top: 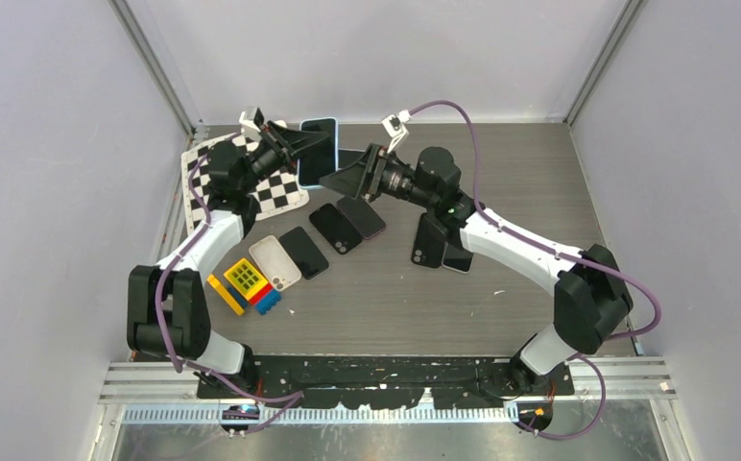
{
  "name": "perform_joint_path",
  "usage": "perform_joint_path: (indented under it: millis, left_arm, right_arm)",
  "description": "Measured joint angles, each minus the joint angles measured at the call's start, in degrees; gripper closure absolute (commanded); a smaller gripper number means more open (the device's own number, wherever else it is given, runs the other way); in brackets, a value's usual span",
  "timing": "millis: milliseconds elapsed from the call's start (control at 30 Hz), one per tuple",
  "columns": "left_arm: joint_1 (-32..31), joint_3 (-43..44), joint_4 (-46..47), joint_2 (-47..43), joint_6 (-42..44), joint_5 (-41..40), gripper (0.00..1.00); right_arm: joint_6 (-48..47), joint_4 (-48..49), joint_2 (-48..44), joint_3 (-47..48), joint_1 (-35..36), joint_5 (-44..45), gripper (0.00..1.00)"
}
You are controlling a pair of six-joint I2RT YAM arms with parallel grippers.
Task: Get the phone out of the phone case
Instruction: Remove the phone case from the phone.
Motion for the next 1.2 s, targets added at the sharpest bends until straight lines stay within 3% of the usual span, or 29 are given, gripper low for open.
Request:
perform_joint_path:
  millis: [200,300,400,500,633,933,1200]
  left_arm:
    - [0.0,0.0,0.0,-0.3,0.0,0.2,1.0]
    - [0.0,0.0,-0.3,-0.4,0.0,0.3,1.0]
    - [0.0,0.0,-1.1,-0.4,0.0,0.2,1.0]
    - [0.0,0.0,-1.8,-0.4,0.1,0.2,1.0]
    - [0.0,0.0,-2.9,-0.4,0.6,0.0,1.0]
    - [0.0,0.2,-7.0,-1.0,1.6,-0.2,1.0]
    - [0.1,1.0,-17.7,-2.2,-0.5,0.4,1.0]
  right_arm:
    - [2.8,2.9,0.5,-0.2,-2.0,0.8,0.61]
    - [2.8,3.4,0.7,-0.2,-2.0,0.2,0.57]
    - [2.1,3.5,0.8,-0.2,-2.0,-1.2,0.44]
    - [1.7,4.2,1.0,-0.2,-2.0,-2.6,0.42]
    - [1.7,5.2,1.1,-0.8,-2.0,-4.2,0.59]
    - [0.5,5.3,1.9,-1.2,-2.1,-5.5,0.73]
    - [-6.0,4.6,1.9,-1.2,-1.9,-6.2,0.82]
